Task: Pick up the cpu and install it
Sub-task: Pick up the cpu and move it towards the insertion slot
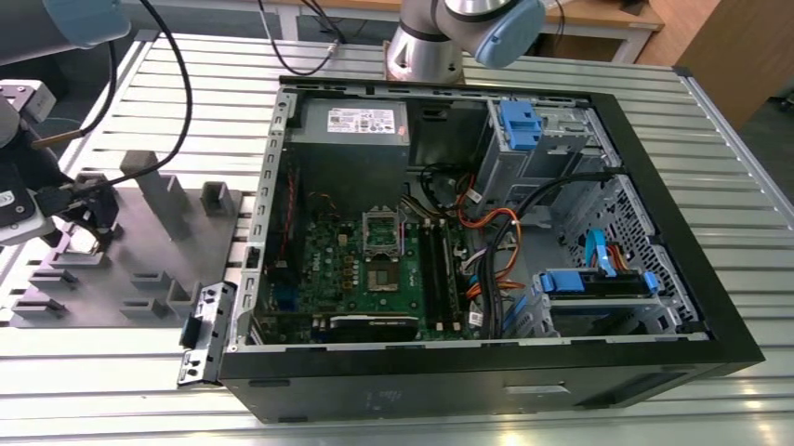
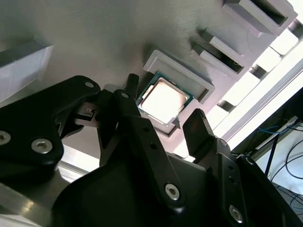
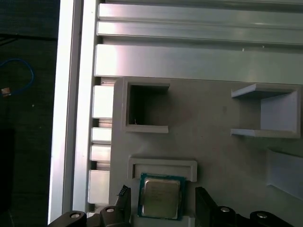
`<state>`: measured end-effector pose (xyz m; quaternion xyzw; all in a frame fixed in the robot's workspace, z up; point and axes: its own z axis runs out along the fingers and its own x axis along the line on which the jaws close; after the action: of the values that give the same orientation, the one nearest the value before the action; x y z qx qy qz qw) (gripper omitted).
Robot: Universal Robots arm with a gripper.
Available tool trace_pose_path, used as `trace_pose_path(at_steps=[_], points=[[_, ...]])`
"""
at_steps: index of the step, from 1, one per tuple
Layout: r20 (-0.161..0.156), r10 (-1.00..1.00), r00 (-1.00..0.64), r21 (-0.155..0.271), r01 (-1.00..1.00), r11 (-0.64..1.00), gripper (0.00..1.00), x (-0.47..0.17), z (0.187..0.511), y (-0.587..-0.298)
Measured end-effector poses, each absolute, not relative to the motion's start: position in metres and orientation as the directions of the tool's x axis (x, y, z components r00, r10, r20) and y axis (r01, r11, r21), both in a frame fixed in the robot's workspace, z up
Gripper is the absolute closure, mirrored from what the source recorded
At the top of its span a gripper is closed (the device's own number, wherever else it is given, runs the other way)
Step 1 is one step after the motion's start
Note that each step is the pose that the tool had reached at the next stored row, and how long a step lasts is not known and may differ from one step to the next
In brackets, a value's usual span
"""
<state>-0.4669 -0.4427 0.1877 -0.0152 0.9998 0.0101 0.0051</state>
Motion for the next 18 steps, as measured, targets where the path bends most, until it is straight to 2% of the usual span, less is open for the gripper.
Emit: trace_pose_path(at_steps=[18], points=[[-0.01, -0.032, -0.999, 0.02, -0.033, 0.999, 0.35, -0.4663, 0.1829, -0.4427]])
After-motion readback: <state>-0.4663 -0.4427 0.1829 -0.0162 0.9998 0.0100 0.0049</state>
